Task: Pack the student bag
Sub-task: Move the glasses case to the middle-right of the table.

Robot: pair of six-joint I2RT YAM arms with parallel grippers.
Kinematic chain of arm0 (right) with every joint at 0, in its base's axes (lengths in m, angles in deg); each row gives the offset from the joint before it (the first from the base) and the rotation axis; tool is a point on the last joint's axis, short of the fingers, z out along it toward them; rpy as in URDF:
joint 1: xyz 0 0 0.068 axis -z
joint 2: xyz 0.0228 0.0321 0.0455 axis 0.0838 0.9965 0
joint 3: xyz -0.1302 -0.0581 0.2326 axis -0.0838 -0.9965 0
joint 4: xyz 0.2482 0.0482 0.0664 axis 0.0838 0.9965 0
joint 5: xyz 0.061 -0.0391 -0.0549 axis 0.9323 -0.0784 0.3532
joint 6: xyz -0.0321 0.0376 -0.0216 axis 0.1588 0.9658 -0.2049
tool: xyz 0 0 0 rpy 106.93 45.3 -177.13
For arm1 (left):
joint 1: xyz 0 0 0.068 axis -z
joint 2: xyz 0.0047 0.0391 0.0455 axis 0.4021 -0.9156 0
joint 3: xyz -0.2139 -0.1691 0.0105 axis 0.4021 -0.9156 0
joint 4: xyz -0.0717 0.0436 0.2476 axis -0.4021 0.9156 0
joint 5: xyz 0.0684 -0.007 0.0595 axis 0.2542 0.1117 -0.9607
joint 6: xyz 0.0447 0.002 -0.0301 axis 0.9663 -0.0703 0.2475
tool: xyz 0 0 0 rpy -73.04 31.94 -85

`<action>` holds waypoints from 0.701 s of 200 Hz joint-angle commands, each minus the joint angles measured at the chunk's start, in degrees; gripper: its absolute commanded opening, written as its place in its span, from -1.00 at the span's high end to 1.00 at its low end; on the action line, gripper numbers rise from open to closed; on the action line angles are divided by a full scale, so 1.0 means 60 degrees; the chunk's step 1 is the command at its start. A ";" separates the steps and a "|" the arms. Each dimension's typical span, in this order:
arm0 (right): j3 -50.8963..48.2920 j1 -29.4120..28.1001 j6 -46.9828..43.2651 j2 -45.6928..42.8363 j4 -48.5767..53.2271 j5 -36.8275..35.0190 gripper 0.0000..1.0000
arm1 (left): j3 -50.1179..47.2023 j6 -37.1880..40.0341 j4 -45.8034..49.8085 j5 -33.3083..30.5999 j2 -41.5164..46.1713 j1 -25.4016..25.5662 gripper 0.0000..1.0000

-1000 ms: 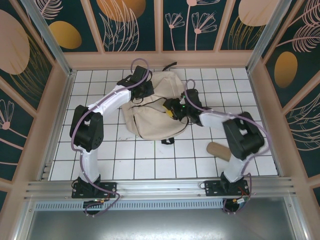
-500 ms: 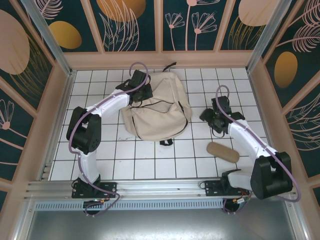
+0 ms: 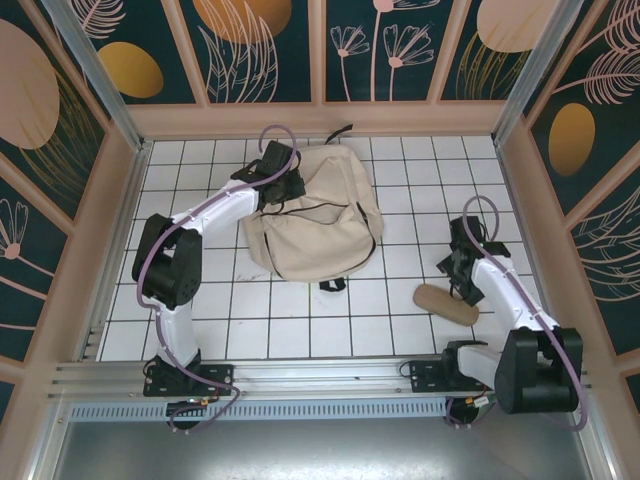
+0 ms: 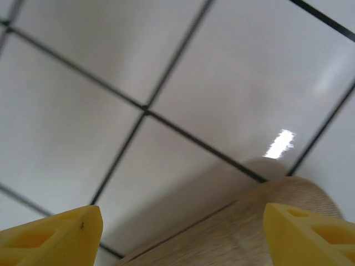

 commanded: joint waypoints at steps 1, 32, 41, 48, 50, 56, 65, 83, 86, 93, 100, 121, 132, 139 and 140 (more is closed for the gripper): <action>-0.0218 0.0220 0.0754 -0.0404 0.0555 0.0011 -0.59 | -0.0167 0.0235 0.0026 -0.0187 0.0506 -0.0087 0.38; -0.0590 0.0257 0.1180 -0.0749 0.0419 0.0251 -0.62 | -0.0214 0.0127 0.0048 -0.0180 0.0687 -0.0087 -0.04; -0.0775 0.0265 0.1256 -0.0790 0.0333 0.0528 -0.62 | -0.0214 0.0123 0.0055 -0.0112 0.0760 -0.0087 -0.08; -0.0947 0.0261 0.1263 -0.0805 0.0179 0.0828 -0.62 | -0.0223 0.0098 0.0063 -0.0053 0.0844 -0.0088 -0.11; -0.0996 0.0266 0.1279 -0.0807 0.0143 0.0919 -0.62 | -0.0225 0.0091 0.0057 -0.0035 0.0873 -0.0080 -0.11; -0.1121 0.0255 0.1319 -0.0805 0.0053 0.1160 -0.62 | -0.0261 0.0036 0.0055 0.0030 0.0930 -0.0072 -0.12; -0.1257 0.0256 0.1338 -0.0796 -0.0119 0.1521 -0.62 | -0.0353 -0.0062 0.0007 0.0249 0.1061 -0.0072 -0.13; -0.1345 0.0255 0.1323 -0.0744 -0.0441 0.2172 -0.62 | -0.0687 -0.0295 -0.0208 0.0776 0.1369 0.0024 -0.15; -0.1352 0.0254 0.1322 -0.0725 -0.0489 0.2364 -0.62 | -0.0754 -0.0329 -0.0241 0.0864 0.1430 0.0054 -0.15; -0.1394 0.0253 0.1332 -0.0695 -0.0629 0.2656 -0.62 | -0.0905 -0.0406 -0.0326 0.1092 0.1542 0.0126 -0.16; -0.1430 0.0240 0.1346 -0.0656 -0.0787 0.2921 -0.62 | -0.1034 -0.0497 -0.0417 0.1289 0.1637 0.0224 -0.18; -0.1422 0.0210 0.1355 -0.0482 -0.1148 0.3410 -0.61 | -0.1421 -0.0791 -0.0700 0.1963 0.1741 0.0646 -0.21; -0.1340 0.0120 0.1437 -0.0393 -0.1295 0.3548 -0.61 | -0.1574 -0.0954 -0.0852 0.2271 0.1680 0.0917 -0.20; -0.1296 -0.0004 0.1518 -0.0347 -0.1427 0.3591 -0.61 | -0.1651 -0.1025 -0.0973 0.2465 0.1613 0.1093 -0.21; -0.1291 -0.0036 0.1528 -0.0343 -0.1449 0.3596 -0.61 | -0.1656 -0.1040 -0.0994 0.2492 0.1607 0.1126 -0.21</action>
